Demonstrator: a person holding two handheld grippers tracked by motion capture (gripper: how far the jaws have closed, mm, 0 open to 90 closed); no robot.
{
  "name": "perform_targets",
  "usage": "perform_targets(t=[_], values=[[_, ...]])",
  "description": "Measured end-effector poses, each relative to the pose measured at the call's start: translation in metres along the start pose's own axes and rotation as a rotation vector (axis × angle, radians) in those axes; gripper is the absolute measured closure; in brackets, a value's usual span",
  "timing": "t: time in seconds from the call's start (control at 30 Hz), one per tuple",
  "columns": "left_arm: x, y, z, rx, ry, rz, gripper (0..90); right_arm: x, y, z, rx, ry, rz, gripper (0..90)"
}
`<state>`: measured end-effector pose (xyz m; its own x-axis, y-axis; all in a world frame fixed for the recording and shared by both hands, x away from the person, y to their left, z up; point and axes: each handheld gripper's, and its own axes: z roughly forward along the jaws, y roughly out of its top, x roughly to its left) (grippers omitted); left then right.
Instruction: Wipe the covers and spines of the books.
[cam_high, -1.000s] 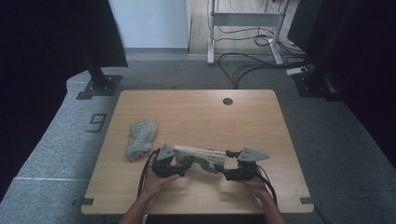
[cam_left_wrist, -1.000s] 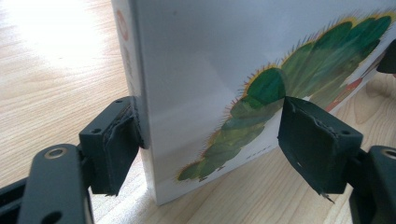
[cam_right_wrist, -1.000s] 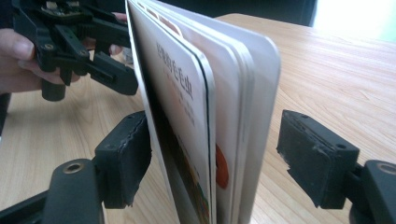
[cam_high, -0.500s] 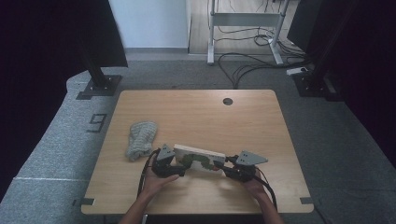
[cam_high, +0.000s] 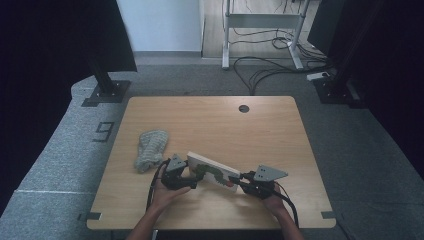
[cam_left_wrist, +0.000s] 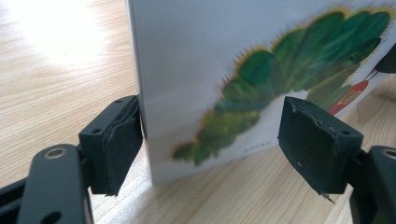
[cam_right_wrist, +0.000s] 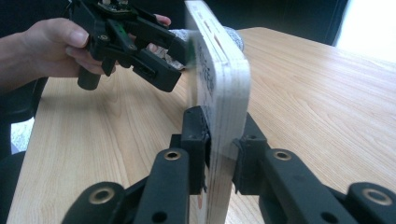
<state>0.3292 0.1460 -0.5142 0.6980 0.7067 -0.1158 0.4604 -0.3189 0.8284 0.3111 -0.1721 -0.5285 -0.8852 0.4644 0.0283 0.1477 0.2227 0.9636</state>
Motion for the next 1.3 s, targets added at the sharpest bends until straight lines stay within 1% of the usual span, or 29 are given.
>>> perform_targets(t=[0.17,0.27,0.33,0.43,0.53,0.6,0.7,0.83,0.9,1.0,1.1,1.2,1.3], values=[[0.003,0.001,-0.003,-0.009,0.008,-0.004,22.1,-0.001,-0.002,-0.005,-0.01,-0.025,0.005,78.9],[0.007,0.004,-0.008,-0.021,0.031,-0.005,22.1,-0.002,-0.004,-0.009,-0.011,-0.034,0.004,78.9],[0.01,0.006,-0.014,-0.026,0.055,-0.005,22.1,-0.002,-0.004,-0.011,-0.012,-0.036,0.005,79.0],[0.016,0.011,-0.023,-0.019,0.086,-0.006,21.9,-0.002,-0.005,-0.012,-0.013,-0.04,0.007,79.0],[0.024,0.015,-0.032,-0.021,0.103,-0.009,21.6,-0.001,-0.005,-0.012,-0.014,-0.041,0.007,78.9],[0.03,0.017,-0.035,-0.026,0.114,-0.025,21.6,-0.001,-0.005,-0.012,-0.014,-0.042,0.007,78.9],[0.04,0.019,-0.039,-0.017,0.128,-0.049,21.5,-0.002,-0.005,-0.012,-0.016,-0.047,0.015,78.9],[0.052,0.022,-0.045,-0.018,0.147,-0.081,21.5,-0.002,-0.006,-0.013,-0.02,-0.055,0.023,78.9],[0.058,0.024,-0.048,-0.015,0.157,-0.09,21.5,-0.001,-0.006,-0.014,-0.022,-0.061,0.028,78.9],[0.067,0.027,-0.053,-0.023,0.179,-0.107,21.4,-0.001,-0.007,-0.015,-0.022,-0.066,0.031,78.9],[0.075,0.027,-0.053,-0.026,0.19,-0.124,21.5,-0.001,-0.007,-0.015,-0.023,-0.067,0.031,78.9],[0.082,0.026,-0.052,-0.013,0.189,-0.141,21.3,-0.002,-0.007,-0.016,-0.023,-0.067,0.033,78.8],[0.088,0.027,-0.054,-0.002,0.214,-0.147,21.2,-0.002,-0.007,-0.016,-0.023,-0.067,0.031,78.8]])
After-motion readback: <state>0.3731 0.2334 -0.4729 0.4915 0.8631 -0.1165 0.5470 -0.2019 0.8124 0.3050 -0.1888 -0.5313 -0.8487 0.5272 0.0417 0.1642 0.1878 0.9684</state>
